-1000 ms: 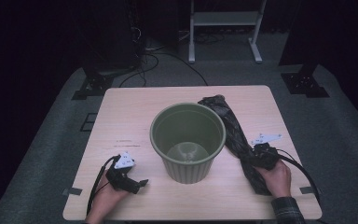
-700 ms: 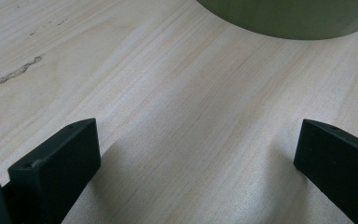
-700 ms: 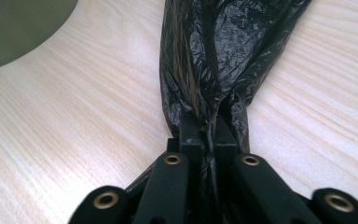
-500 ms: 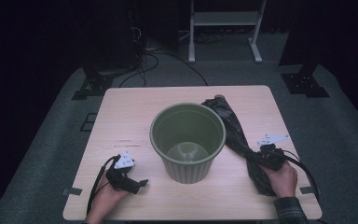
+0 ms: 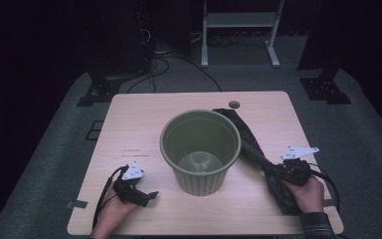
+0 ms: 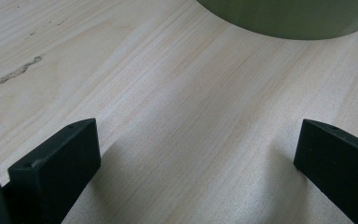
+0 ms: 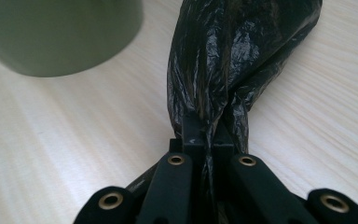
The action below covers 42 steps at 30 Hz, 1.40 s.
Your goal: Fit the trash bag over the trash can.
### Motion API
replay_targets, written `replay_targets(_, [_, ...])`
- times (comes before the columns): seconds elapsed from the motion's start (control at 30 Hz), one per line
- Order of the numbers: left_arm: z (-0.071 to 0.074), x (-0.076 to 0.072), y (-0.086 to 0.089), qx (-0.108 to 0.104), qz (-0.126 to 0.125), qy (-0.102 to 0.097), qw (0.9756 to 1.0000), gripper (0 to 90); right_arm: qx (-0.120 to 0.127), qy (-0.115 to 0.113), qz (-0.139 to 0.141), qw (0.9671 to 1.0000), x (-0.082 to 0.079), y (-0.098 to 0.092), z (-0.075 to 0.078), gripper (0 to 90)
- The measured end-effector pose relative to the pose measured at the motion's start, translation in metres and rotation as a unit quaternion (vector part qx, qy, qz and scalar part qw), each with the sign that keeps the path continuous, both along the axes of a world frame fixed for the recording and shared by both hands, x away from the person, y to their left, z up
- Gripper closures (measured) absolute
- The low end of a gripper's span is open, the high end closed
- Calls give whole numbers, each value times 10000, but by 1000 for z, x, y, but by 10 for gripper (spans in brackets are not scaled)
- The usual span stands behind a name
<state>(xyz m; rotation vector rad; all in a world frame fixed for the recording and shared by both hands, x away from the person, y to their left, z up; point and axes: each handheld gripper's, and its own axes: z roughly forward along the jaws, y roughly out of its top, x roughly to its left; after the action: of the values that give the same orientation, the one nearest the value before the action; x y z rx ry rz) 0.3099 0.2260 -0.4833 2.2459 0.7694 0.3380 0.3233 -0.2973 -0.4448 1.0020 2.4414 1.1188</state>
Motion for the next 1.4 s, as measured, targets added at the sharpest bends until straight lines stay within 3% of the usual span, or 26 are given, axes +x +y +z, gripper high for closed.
replay_targets(0.3, [0, 0, 0, 3, -2, 2, 10000, 0, -4, -173, 543, 9984, -16, 15, 21, 893])
replay_targets(0.6, [0, 0, 0, 1, 0, 1, 10000, 0, -37, -518, 1003, 9936, -27, 30, 42, 893])
replay_targets(1.13, [0, 0, 0, 6, -3, 6, 10000, 0, 330, -953, 1661, 9809, -42, 51, 89, 892])
replay_targets(1.4, [0, 0, 0, 4, -2, 5, 10000, 0, 845, -1091, 1843, 9731, -37, 52, 104, 893])
